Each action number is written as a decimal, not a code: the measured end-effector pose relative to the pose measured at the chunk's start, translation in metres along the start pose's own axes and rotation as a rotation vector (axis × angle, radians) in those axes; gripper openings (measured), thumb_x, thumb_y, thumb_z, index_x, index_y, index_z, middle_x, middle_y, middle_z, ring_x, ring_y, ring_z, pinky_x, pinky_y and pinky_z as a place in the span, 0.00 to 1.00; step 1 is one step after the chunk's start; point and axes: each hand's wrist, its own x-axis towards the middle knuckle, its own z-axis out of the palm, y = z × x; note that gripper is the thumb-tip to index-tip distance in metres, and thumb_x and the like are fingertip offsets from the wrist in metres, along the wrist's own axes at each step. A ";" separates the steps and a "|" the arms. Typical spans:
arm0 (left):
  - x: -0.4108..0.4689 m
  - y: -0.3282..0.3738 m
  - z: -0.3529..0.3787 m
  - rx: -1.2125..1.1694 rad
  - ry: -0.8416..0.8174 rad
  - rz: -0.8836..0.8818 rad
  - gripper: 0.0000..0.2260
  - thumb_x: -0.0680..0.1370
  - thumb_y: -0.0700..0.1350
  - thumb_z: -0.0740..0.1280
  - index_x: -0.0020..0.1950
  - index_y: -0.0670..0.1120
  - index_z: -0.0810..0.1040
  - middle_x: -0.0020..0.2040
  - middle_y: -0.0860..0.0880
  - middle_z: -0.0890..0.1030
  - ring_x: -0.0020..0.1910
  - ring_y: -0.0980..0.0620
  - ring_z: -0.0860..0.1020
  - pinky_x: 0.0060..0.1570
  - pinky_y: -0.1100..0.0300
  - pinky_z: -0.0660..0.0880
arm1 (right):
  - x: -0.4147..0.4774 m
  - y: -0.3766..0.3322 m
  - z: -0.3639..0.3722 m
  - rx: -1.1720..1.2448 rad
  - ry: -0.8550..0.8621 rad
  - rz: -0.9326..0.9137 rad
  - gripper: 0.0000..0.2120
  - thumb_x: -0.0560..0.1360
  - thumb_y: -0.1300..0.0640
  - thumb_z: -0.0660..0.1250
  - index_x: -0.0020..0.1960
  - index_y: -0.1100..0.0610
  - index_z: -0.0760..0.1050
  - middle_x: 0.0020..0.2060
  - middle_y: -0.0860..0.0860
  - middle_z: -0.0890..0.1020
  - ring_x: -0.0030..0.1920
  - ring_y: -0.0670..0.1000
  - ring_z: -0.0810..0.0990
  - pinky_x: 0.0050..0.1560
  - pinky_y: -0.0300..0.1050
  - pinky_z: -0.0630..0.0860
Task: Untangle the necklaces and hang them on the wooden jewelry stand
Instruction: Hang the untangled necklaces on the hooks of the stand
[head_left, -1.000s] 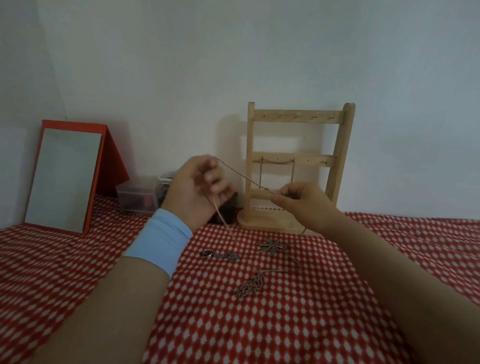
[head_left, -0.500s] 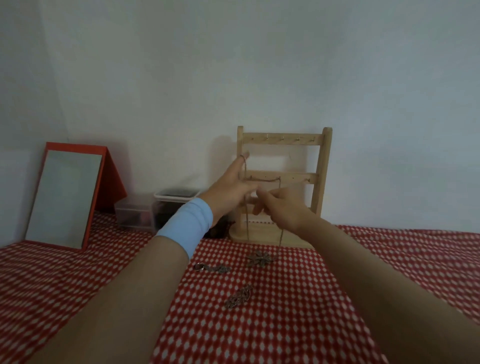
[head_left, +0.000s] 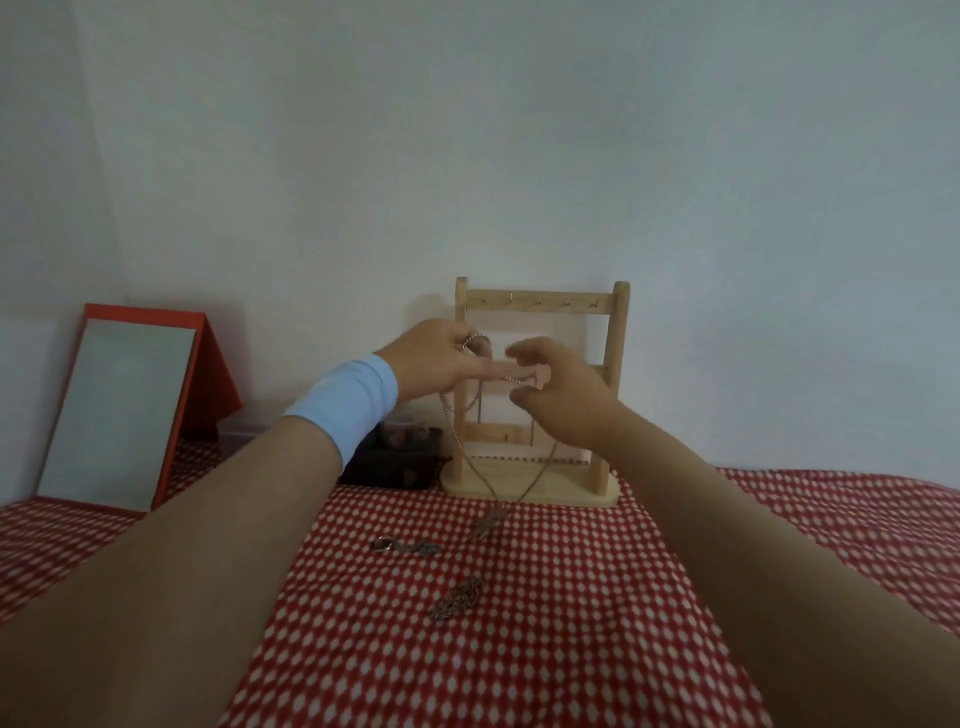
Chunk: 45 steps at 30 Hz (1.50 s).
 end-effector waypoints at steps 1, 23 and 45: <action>0.003 0.001 -0.001 -0.056 0.006 0.013 0.05 0.72 0.46 0.74 0.42 0.47 0.80 0.36 0.49 0.76 0.29 0.55 0.69 0.35 0.63 0.69 | 0.000 -0.005 -0.003 0.185 -0.032 0.026 0.28 0.78 0.64 0.68 0.75 0.48 0.68 0.67 0.49 0.76 0.43 0.45 0.81 0.41 0.39 0.76; 0.028 0.005 -0.019 -0.058 -0.079 0.056 0.15 0.73 0.56 0.72 0.34 0.46 0.78 0.26 0.52 0.74 0.28 0.56 0.73 0.43 0.62 0.74 | 0.026 -0.029 -0.034 0.802 -0.153 0.216 0.18 0.80 0.58 0.59 0.31 0.56 0.68 0.34 0.52 0.78 0.29 0.50 0.69 0.33 0.44 0.65; 0.057 -0.018 0.012 -0.766 0.205 -0.007 0.10 0.81 0.41 0.65 0.42 0.40 0.79 0.29 0.48 0.75 0.30 0.51 0.75 0.37 0.53 0.82 | 0.038 0.003 -0.055 0.768 0.023 0.268 0.11 0.82 0.57 0.63 0.42 0.57 0.72 0.37 0.53 0.75 0.28 0.52 0.72 0.35 0.50 0.78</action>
